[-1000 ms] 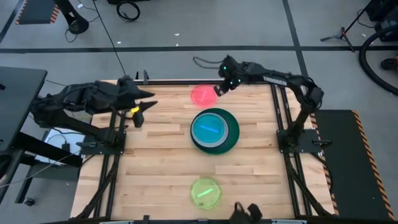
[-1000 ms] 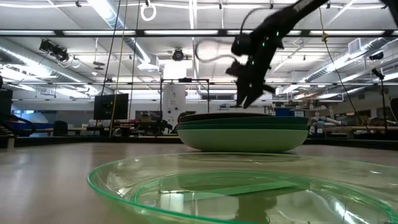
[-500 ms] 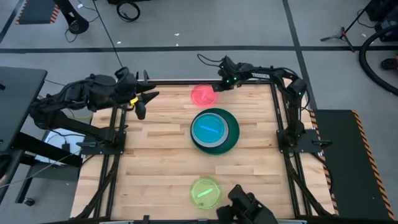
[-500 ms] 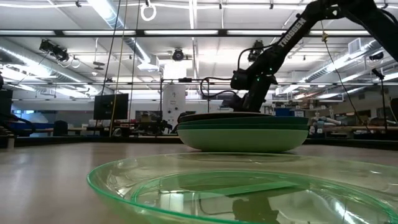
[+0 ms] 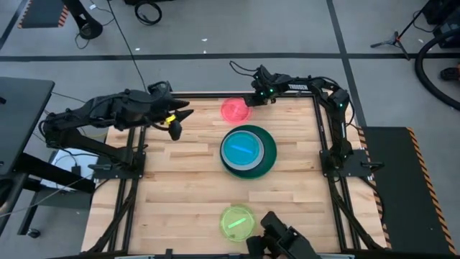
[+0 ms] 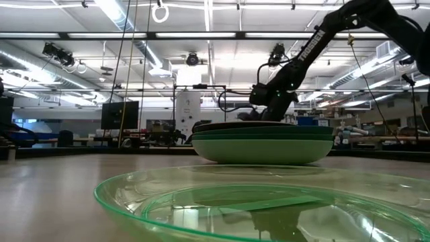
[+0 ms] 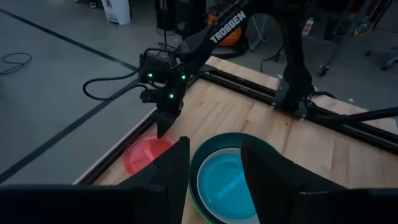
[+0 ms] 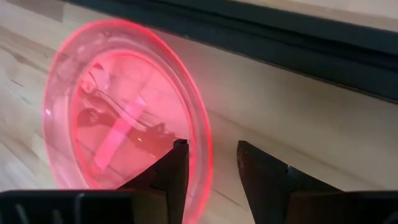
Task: Stack plastic plates
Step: Stack the pink transparent plate on top of the blue transparent plate
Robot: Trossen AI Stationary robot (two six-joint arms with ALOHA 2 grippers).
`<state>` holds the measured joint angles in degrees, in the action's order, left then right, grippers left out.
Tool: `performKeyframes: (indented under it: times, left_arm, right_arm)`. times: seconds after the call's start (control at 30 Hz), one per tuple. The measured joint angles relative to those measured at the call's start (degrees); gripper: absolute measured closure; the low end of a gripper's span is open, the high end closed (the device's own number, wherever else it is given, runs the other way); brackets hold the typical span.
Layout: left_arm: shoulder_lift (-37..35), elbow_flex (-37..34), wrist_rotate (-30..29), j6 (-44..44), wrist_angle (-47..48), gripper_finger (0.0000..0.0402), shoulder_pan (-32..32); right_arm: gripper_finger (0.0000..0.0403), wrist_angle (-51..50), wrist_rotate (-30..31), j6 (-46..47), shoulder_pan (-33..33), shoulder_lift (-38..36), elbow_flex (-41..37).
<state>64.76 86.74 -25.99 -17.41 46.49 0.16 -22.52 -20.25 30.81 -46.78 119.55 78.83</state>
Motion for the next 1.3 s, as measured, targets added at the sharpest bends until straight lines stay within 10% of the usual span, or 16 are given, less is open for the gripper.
performKeyframes:
  times: [0.5,1.3]
  left_arm:
    - [-3.9,0.0,0.0,0.1,1.9,0.0251,0.0]
    - [-8.2,0.0,0.1,2.0,7.8,0.0251,-2.8]
  right_arm:
    - [0.0392,3.9,4.8,2.7,2.3,0.2,-0.2]
    - [0.0398,-13.7,8.5,11.7,20.4,-32.6,-0.2]
